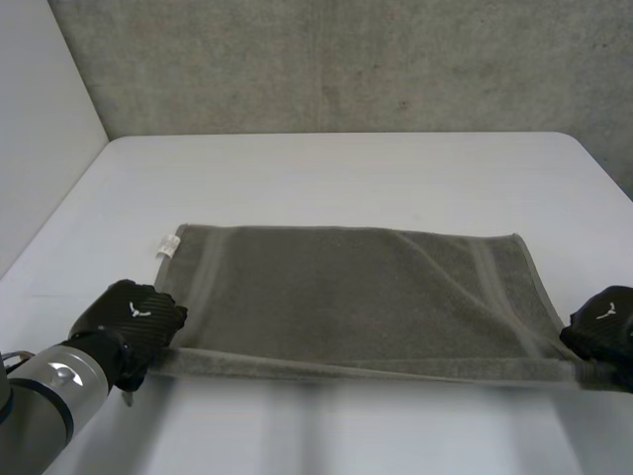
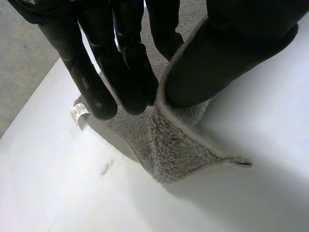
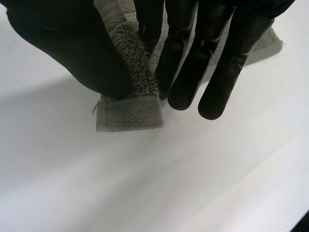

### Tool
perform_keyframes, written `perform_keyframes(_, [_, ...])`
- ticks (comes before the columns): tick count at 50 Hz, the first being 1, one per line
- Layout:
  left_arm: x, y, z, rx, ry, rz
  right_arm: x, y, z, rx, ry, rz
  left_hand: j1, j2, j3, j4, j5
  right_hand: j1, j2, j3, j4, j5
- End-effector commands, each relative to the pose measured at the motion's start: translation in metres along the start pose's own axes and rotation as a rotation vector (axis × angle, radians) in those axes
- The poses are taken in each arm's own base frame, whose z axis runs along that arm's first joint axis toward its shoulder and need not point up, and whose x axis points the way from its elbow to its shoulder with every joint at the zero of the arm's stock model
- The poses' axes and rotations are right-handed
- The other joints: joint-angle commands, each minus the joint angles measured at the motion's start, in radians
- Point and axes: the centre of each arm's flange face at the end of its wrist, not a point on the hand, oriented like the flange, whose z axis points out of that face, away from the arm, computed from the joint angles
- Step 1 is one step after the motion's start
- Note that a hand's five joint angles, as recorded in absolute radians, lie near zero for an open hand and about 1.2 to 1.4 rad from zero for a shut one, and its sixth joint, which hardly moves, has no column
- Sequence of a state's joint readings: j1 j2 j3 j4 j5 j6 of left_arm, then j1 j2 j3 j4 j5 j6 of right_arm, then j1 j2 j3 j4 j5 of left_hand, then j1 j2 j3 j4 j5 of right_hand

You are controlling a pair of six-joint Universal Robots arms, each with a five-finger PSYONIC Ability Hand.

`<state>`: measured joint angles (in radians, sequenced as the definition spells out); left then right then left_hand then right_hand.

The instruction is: Fold the towel.

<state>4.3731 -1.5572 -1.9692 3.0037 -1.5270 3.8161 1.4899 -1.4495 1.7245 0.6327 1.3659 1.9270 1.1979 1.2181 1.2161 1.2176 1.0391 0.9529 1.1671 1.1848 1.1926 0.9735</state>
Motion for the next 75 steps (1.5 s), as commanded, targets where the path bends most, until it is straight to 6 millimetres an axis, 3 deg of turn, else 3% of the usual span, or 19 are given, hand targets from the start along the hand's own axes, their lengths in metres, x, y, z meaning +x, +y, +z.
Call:
perform_keyframes(1, [0.0, -0.01, 0.012, 0.049, 0.018, 0.009, 0.003, -0.003, 0.014, 0.041, -0.006, 0.017, 0.198, 0.178, 0.18, 0.179, 0.183, 0.443, 0.229, 0.211, 0.204, 0.248])
perform_keyframes(11, [-0.018, -0.027, 0.091, 0.134, -0.065, 0.052, 0.016, -0.033, 0.079, 0.135, 0.072, 0.107, 0.198, 0.178, 0.18, 0.179, 0.183, 0.443, 0.229, 0.211, 0.204, 0.248])
perform_keyframes(13, [-0.021, -0.03, 0.119, 0.155, -0.089, 0.114, 0.021, -0.035, 0.087, 0.139, 0.1, 0.123, 0.198, 0.178, 0.18, 0.179, 0.183, 0.443, 0.229, 0.211, 0.204, 0.248])
perform_keyframes(19, [-0.027, -0.039, 0.154, 0.198, -0.134, 0.227, 0.039, -0.058, 0.11, 0.221, 0.229, 0.15, 0.198, 0.178, 0.18, 0.179, 0.183, 0.443, 0.229, 0.211, 0.204, 0.248])
perform_keyframes(24, [-0.031, -0.043, 0.204, 0.247, -0.191, 0.31, 0.051, -0.069, 0.125, 0.26, 0.33, 0.135, 0.198, 0.178, 0.18, 0.179, 0.183, 0.443, 0.229, 0.211, 0.204, 0.248])
perform_keyframes(37, [-0.036, -0.049, 0.249, 0.302, -0.241, 0.308, 0.058, -0.085, 0.168, 0.304, 0.457, 0.105, 0.198, 0.178, 0.18, 0.179, 0.183, 0.443, 0.229, 0.211, 0.204, 0.248])
perform_keyframes(38, [-0.036, -0.049, 0.25, 0.302, -0.241, 0.308, 0.058, -0.085, 0.168, 0.304, 0.457, 0.105, 0.198, 0.178, 0.18, 0.179, 0.183, 0.443, 0.229, 0.211, 0.204, 0.248])
perform_keyframes(39, [-0.035, -0.048, 0.251, 0.3, -0.24, 0.309, 0.058, -0.087, 0.17, 0.303, 0.462, 0.105, 0.198, 0.178, 0.18, 0.179, 0.183, 0.253, 0.038, 0.021, 0.013, 0.057])
perform_keyframes(40, [-0.033, -0.046, 0.253, 0.297, -0.234, 0.309, 0.059, -0.088, 0.172, 0.306, 0.468, 0.104, 0.175, 0.155, 0.157, 0.156, 0.16, -0.145, -0.359, -0.377, -0.384, -0.34])
perform_keyframes(41, [-0.033, -0.046, 0.253, 0.297, -0.234, 0.309, 0.059, -0.088, 0.172, 0.306, 0.468, 0.104, 0.175, 0.155, 0.157, 0.156, 0.159, -0.149, -0.363, -0.38, -0.388, -0.344])
perform_keyframes(43, [-0.033, -0.046, 0.253, 0.296, -0.236, 0.314, 0.065, -0.093, 0.172, 0.319, 0.506, 0.109, -0.847, -0.868, -0.866, -0.867, -0.863, -0.778, -0.993, -1.01, -1.018, -0.974])
perform_keyframes(49, [-0.035, -0.058, 0.247, 0.325, -0.252, 0.309, 0.082, -0.104, 0.164, 0.374, 0.594, 0.124, -0.976, -0.996, -0.994, -0.995, -0.991, -0.778, -0.993, -1.01, -1.018, -0.974])
perform_keyframes(54, [-0.047, -0.099, 0.219, 0.414, -0.302, 0.307, 0.104, -0.119, 0.122, 0.469, 0.673, 0.192, -0.999, -1.019, -1.017, -1.019, -1.015, -0.778, -0.993, -1.01, -1.018, -0.974])
perform_keyframes(57, [-0.052, -0.108, 0.211, 0.433, -0.315, 0.297, 0.11, -0.122, 0.109, 0.499, 0.687, 0.218, -0.999, -1.019, -1.017, -1.019, -1.015, -0.778, -0.993, -1.01, -1.018, -0.974])
perform_keyframes(59, [-0.058, -0.122, 0.194, 0.468, -0.323, 0.252, 0.119, -0.127, 0.079, 0.56, 0.712, 0.263, -0.999, -1.019, -1.017, -1.019, -1.015, -0.778, -0.993, -1.01, -1.018, -0.974])
perform_keyframes(62, [-0.063, -0.131, 0.179, 0.497, -0.318, 0.181, 0.121, -0.131, 0.054, 0.612, 0.717, 0.28, -0.996, -1.016, -1.014, -1.016, -1.012, -0.778, -0.993, -1.01, -1.018, -0.974])
perform_keyframes(65, [-0.066, -0.135, 0.17, 0.512, -0.313, 0.138, 0.119, -0.133, 0.045, 0.63, 0.71, 0.28, -0.996, -1.016, -1.014, -1.016, -1.012, -0.778, -0.993, -1.01, -1.018, -0.974])
perform_keyframes(67, [-0.076, -0.147, 0.147, 0.559, -0.314, 0.051, 0.114, -0.134, 0.032, 0.663, 0.696, 0.274, -0.996, -1.016, -1.014, -1.016, -1.012, -0.778, -0.993, -1.01, -1.018, -0.974])
perform_keyframes(75, [-0.092, -0.158, 0.099, 0.625, -0.3, -0.122, 0.108, -0.118, 0.012, 0.638, 0.664, 0.302, -0.99, -1.01, -1.008, -1.01, -1.006, -0.778, -0.993, -1.01, -1.018, -0.974])
